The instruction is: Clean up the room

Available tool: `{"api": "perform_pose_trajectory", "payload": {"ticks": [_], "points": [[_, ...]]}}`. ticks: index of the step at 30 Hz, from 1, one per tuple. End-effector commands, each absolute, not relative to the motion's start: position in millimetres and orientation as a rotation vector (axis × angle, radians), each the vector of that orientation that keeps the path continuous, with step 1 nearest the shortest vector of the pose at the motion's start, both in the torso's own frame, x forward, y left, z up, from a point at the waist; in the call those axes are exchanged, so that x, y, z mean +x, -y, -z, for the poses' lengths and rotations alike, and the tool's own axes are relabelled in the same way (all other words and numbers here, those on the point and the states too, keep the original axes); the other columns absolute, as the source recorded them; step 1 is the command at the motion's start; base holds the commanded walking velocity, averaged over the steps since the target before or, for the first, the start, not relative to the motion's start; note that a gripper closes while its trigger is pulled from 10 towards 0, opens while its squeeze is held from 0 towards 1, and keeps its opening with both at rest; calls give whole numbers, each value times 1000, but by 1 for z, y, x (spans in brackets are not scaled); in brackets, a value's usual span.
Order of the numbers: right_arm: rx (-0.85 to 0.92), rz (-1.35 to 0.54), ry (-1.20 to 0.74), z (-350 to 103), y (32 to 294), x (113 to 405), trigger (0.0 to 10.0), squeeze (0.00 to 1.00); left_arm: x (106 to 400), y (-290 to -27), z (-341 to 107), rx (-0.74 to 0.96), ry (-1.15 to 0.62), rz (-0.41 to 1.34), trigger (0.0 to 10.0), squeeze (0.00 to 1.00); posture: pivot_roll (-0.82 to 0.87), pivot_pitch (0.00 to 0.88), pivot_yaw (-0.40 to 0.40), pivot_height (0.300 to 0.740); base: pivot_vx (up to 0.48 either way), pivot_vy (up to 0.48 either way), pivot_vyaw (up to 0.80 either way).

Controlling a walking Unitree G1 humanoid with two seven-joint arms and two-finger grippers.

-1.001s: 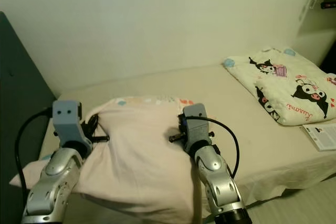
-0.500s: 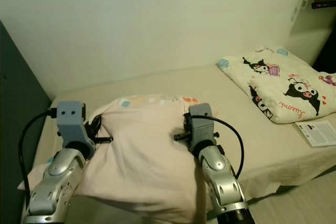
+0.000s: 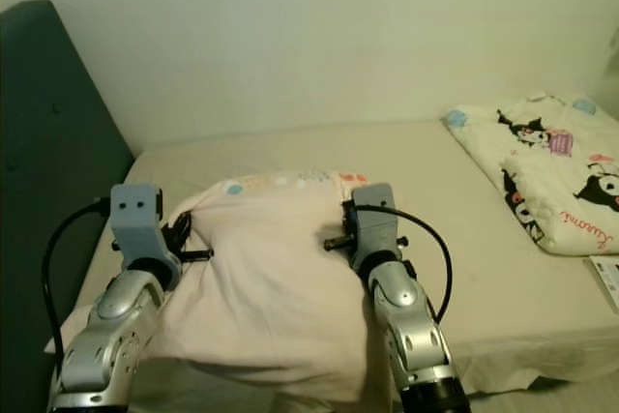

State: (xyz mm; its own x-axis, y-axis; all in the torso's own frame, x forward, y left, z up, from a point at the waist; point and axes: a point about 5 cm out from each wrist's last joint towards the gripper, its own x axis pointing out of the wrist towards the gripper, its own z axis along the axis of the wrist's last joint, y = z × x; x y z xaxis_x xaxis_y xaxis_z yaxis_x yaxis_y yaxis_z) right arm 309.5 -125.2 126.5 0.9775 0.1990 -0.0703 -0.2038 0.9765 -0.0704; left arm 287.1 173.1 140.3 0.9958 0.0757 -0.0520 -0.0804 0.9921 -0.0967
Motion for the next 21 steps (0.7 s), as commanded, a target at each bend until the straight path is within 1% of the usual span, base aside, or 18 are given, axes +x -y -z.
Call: {"api": "perform_pose_trajectory", "payload": {"ticks": [1, 11, 14, 20, 21], "points": [[-84, -203, -15, -133, 126, 309, 10000, 0, 287, -182, -147, -88, -24, -116, 10000, 0, -51, 80, -25, 740, 0, 0, 0], [-73, -213, -22, -131, 123, 308, 10000, 0, 287, -182, -148, -69, -17, -110, 10000, 0, -48, 81, -23, 740, 0, 0, 0], [-106, -221, -12, -133, 124, 308, 10000, 0, 287, -182, -148, -64, -18, -112, 10000, 0, -48, 81, -23, 740, 0, 0, 0], [-120, -192, -18, -133, 127, 310, 10000, 0, 289, -180, -147, -41, -33, -109, 10000, 0, -50, 73, -23, 740, 0, -480, 800], [-88, -180, -20, -133, 129, 311, 10000, 0, 289, -182, -146, -55, -43, -134, 10000, 0, -50, 71, -23, 740, 0, 0, 0]]}}
